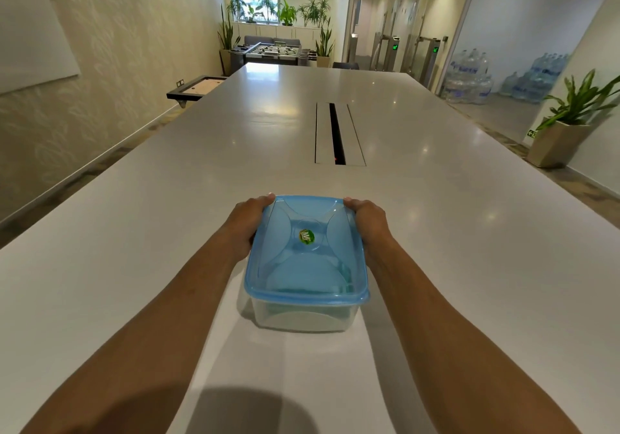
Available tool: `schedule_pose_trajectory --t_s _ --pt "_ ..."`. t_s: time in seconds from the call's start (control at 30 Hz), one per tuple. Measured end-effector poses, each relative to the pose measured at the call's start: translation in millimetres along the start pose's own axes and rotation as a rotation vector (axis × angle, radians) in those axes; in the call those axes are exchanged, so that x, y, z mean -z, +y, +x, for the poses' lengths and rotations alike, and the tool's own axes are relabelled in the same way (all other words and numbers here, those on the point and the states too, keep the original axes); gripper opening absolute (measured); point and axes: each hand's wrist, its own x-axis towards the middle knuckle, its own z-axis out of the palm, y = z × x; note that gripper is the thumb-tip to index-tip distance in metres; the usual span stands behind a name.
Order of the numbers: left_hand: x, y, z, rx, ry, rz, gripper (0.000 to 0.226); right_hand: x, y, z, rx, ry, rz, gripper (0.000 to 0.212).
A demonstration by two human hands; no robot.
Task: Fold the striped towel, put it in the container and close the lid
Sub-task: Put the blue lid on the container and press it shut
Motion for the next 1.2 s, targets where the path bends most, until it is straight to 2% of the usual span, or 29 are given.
schedule_pose_trajectory --t_s 0.1,0.2,0.33,0.43,0.57,0.83,1.0,1.2 --pt "-0.2 -2.5 0.7 -0.028 0.028 0.005 0.041 0.3 6.5 2.7 0.061 0.054 -0.061 0.016" --pt "0.9 -3.5 -3.8 -0.062 0.060 0.033 0.045 2.7 11.5 0.6 0.118 0.078 -0.112 0.028" --pt "3.6 3.9 -16.8 -0.075 0.057 0.185 0.047 6.0 5.2 -8.6 0.071 0.026 -0.184 0.031" --pt "8.7 9.6 -28.1 -0.050 0.026 0.274 0.058 11.3 -5.7 -21.6 0.030 -0.002 -0.296 0.043" --pt "14.5 12.2 -47.1 -0.060 0.109 0.350 0.073 21.1 -10.8 -49.1 0.099 0.119 -0.454 0.056" --pt "4.2 -24.1 -98.5 -0.148 0.281 0.764 0.051 21.9 25.1 -104.0 0.202 0.158 -0.717 0.043" --pt "-1.5 -30.1 -102.7 -0.235 0.343 0.654 0.040 16.6 30.3 -106.1 0.281 0.233 -0.725 0.028" --pt "-0.3 -31.9 -93.1 -0.322 0.324 0.562 0.036 14.9 36.4 -101.0 0.309 0.274 -0.576 0.029"
